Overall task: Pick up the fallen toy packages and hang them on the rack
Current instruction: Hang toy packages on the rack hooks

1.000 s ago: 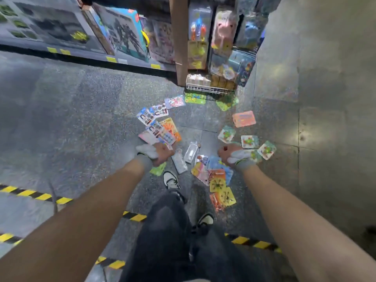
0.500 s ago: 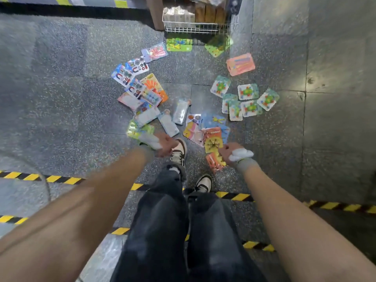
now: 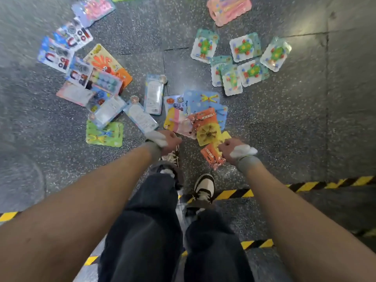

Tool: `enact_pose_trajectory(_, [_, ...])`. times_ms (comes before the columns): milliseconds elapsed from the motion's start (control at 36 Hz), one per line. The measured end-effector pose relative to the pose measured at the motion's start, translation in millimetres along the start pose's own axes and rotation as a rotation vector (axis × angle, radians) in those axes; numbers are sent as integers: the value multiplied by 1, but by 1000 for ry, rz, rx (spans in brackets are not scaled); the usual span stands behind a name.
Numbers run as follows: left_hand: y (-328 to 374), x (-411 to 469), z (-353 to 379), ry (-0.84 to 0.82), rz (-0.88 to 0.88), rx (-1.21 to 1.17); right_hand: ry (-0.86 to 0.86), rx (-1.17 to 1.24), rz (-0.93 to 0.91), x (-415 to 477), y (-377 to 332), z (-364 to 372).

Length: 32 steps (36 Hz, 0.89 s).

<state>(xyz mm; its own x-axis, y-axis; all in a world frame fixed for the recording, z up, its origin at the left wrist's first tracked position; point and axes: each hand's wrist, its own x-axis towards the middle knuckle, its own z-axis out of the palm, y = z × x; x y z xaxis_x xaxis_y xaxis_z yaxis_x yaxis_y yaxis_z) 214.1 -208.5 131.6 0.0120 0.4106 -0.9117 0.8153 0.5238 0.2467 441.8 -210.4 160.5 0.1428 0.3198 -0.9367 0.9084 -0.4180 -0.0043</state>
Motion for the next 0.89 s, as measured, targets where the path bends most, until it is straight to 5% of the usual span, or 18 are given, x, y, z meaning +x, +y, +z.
enact_pose_trajectory(333, [29,170,23,134,-1,-47,39,97,67,133,3,10])
enact_pose_trajectory(694, [32,262,37,240,-45,-134,65,253,1,246,-1,7])
enact_pose_trajectory(889, [31,286,39,246,-29,-269,158,365,192,275,3,3])
